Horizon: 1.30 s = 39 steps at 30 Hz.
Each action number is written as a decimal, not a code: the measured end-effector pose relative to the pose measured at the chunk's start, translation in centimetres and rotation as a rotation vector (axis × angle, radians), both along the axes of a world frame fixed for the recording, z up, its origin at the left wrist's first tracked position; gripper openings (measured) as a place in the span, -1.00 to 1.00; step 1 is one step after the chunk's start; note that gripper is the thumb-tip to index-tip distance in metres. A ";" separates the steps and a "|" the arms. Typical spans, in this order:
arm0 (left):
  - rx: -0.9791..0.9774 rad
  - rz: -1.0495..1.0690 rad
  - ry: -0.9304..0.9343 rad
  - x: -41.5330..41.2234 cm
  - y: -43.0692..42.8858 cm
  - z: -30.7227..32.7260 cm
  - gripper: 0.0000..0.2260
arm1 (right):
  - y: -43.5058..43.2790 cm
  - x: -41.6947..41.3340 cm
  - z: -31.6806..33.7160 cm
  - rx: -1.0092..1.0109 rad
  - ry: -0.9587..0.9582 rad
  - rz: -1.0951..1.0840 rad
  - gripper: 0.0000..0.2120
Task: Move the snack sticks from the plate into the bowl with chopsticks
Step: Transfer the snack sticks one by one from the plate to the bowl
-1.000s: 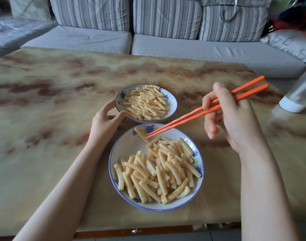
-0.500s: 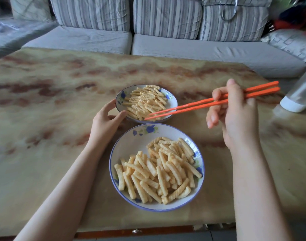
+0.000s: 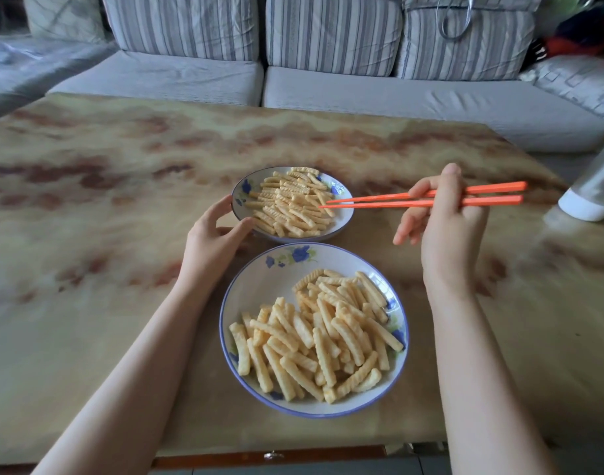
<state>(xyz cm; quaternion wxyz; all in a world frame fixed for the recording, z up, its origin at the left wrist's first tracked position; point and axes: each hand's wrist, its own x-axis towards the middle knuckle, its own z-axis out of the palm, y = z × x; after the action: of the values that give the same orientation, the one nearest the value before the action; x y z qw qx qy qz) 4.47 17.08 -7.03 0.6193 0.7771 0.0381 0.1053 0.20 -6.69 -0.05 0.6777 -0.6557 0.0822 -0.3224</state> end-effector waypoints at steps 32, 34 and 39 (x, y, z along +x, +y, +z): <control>-0.009 0.002 -0.005 0.1 0.1 -0.1 -0.62 | -2.7 -2.2 2.8 0.097 0.031 0.105 -0.57; -0.008 0.001 -0.002 0.2 0.1 -0.2 -0.61 | -2.4 -2.1 2.7 0.141 -0.012 0.039 -0.58; -0.014 -0.003 0.001 0.2 0.1 -0.2 -0.61 | -1.8 -0.6 1.3 0.149 0.017 -0.085 -0.57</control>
<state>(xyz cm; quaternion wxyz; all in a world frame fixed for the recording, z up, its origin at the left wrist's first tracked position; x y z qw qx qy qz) 4.67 17.17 -7.25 0.6250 0.7728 0.0381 0.1037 -0.41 -8.45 1.27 0.7098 -0.6019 0.1393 -0.3383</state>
